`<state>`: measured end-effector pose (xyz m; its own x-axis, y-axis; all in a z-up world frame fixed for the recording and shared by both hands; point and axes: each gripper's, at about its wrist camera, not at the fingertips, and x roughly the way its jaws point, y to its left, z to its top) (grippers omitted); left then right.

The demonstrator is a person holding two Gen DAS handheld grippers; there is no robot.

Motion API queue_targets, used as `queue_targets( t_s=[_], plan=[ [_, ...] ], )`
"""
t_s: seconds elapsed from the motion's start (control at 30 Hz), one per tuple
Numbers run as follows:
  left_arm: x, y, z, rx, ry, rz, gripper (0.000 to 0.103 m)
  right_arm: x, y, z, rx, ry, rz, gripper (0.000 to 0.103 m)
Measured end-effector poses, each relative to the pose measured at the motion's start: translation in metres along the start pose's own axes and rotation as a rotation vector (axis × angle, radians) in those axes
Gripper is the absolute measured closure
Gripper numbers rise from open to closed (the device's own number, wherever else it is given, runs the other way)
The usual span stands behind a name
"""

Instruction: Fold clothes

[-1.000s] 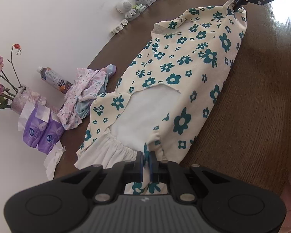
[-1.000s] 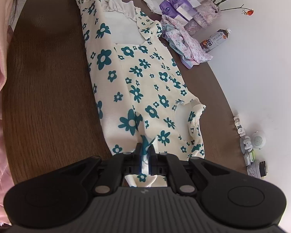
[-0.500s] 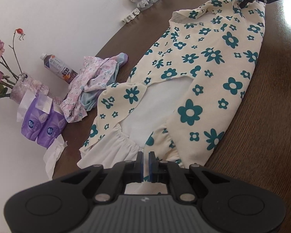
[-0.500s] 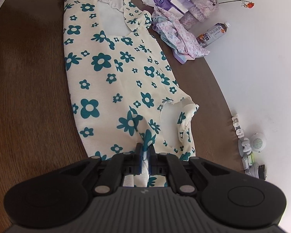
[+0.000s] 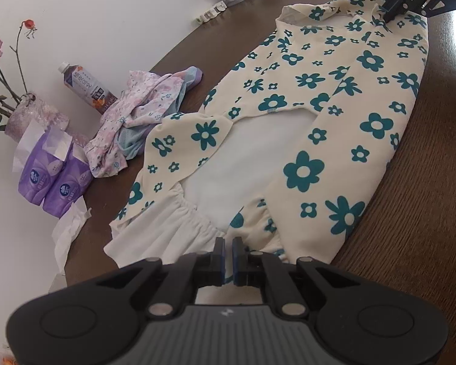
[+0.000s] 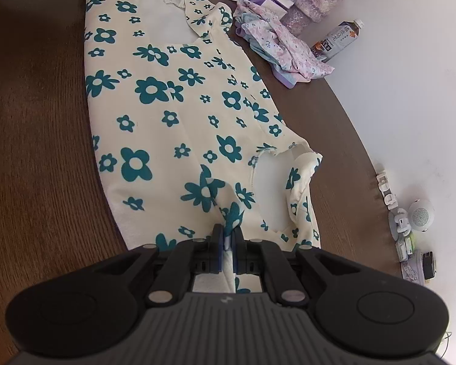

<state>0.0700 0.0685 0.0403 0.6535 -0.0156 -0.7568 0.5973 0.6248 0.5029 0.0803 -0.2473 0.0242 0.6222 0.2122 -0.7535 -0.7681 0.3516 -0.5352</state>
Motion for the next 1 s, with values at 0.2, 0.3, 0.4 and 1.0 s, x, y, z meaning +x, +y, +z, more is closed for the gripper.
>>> queue_targets(
  t_s=[0.2, 0.3, 0.4, 1.0],
  plan=[
    [0.003, 0.003, -0.003, -0.056, -0.018, 0.005, 0.099, 0.005, -0.003, -0.007, 0.053, -0.024, 0.014, 0.098],
    [0.004, 0.004, -0.005, -0.095, -0.034, 0.014, 0.099, 0.004, -0.006, -0.011, 0.092, -0.045, 0.018, 0.098],
    [0.004, 0.005, -0.008, -0.133, -0.051, 0.013, 0.102, 0.003, -0.007, -0.015, 0.127, -0.064, 0.019, 0.098],
    [-0.028, 0.042, -0.040, -0.427, -0.117, -0.096, 0.051, 0.002, -0.003, -0.023, 0.193, -0.108, -0.009, 0.096]
  ],
)
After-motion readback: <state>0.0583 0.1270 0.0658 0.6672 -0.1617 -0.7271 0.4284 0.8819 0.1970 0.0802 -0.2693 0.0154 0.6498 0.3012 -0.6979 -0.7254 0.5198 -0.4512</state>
